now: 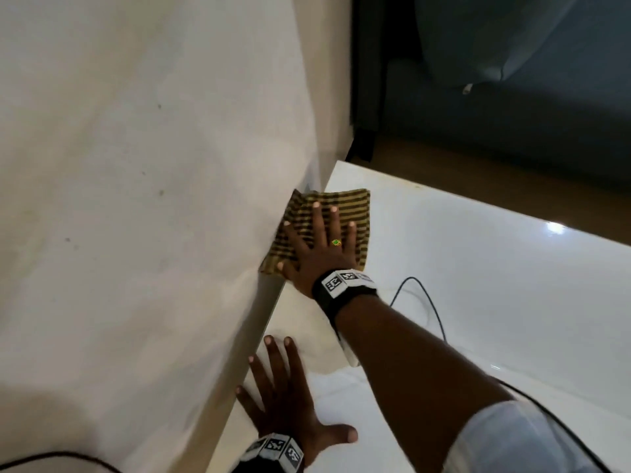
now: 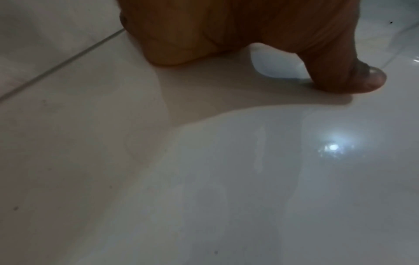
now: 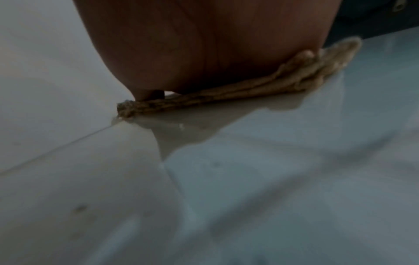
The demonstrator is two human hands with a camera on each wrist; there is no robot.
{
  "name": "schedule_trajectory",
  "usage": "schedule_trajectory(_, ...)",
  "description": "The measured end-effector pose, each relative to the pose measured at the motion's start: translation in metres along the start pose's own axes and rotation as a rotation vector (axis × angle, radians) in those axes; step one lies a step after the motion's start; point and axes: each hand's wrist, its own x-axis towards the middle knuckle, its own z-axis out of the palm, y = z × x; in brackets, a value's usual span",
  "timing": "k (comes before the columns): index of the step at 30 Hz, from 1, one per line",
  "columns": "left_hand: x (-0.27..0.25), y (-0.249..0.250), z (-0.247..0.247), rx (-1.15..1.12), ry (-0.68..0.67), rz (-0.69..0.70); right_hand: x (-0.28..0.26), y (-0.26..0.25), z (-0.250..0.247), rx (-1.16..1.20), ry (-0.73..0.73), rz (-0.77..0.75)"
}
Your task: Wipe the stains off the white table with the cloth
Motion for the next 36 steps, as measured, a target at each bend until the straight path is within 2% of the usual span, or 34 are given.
schedule_trajectory(4, 0.002, -0.002, -0.001, -0.018, -0.042, 0.006, -0.011, -0.003, 0.006, -0.030, -0.011, -0.050)
schedule_trajectory(9, 0.005, -0.005, 0.002, -0.044, -0.010, 0.042, -0.042, 0.012, 0.017, -0.012, 0.009, -0.084)
schedule_trajectory(16, 0.006, -0.008, 0.011, -0.070, 0.091, 0.079, -0.102, 0.053, 0.032, 0.035, 0.046, -0.003)
schedule_trajectory(29, 0.009, -0.007, 0.019, 0.019, 0.223, 0.058, -0.283, 0.233, 0.049, 0.110, 0.077, 0.313)
schedule_trajectory(32, 0.012, -0.004, 0.023, -0.007, 0.186, 0.045, -0.326, 0.287, 0.052, 0.129, 0.089, 0.383)
schedule_trajectory(35, 0.040, -0.044, 0.043, -0.110, 0.138, 0.065, -0.370, 0.338, 0.057, 0.150, 0.097, 0.444)
schedule_trajectory(36, 0.055, -0.066, 0.051, -0.109, 0.160, 0.091, -0.385, 0.354, 0.058, 0.157, 0.099, 0.473)
